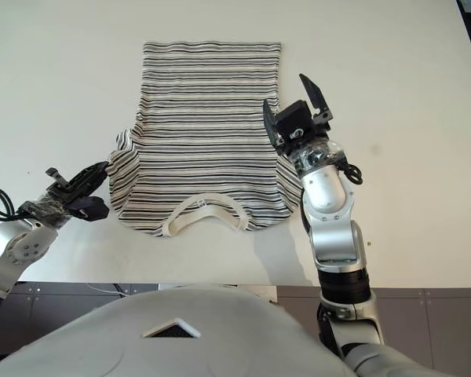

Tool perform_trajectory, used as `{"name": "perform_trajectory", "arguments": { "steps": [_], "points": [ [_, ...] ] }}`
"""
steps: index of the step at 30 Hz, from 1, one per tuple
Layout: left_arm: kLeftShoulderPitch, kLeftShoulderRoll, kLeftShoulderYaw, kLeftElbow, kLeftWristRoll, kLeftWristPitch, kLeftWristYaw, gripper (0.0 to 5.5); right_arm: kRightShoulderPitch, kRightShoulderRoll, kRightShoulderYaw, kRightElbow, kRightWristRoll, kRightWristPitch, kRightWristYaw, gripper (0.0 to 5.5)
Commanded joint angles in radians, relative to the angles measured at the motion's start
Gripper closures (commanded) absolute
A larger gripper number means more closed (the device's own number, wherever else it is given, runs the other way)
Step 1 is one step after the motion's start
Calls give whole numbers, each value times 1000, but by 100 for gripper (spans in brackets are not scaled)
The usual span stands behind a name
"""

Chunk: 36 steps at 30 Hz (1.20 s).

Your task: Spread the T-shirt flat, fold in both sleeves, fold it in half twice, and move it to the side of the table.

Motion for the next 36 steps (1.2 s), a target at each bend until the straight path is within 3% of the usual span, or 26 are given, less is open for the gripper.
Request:
{"name": "perform_trajectory", "arguments": {
  "steps": [1, 8, 15, 19, 24, 27, 31, 33, 36],
  "points": [
    [-19, -55, 9, -80, -5, 29, -18, 538, -17, -4, -11, 16, 8, -10, 6, 216],
    [-38, -141, -54, -163, 32, 81, -87, 538, -15, -27, -45, 51, 21, -19, 19, 216],
    [-135, -280, -202, -120, 77, 135, -159, 538, -78, -55, -54, 147, 38, -64, 48, 216],
    [-125, -301, -231, -110, 82, 161, -182, 478, -100, -71, -70, 179, 45, -82, 62, 216],
    [-91, -290, -183, -158, 59, 180, -164, 417, -79, -114, -113, 184, 48, -108, 64, 216],
    [-65, -340, -64, -267, 27, 232, -81, 379, 22, -301, -161, 226, -41, -252, 95, 216],
    [-55, -539, 50, -353, -23, 432, 44, 370, 112, -643, -142, 495, -234, -577, 83, 216],
    [-32, -627, 59, -369, -18, 506, 96, 370, 48, -723, -86, 598, -270, -710, 115, 216],
    [-57, -721, 77, -352, -26, 594, 152, 370, 25, -751, -20, 642, -283, -826, 159, 216]
  ]
}}
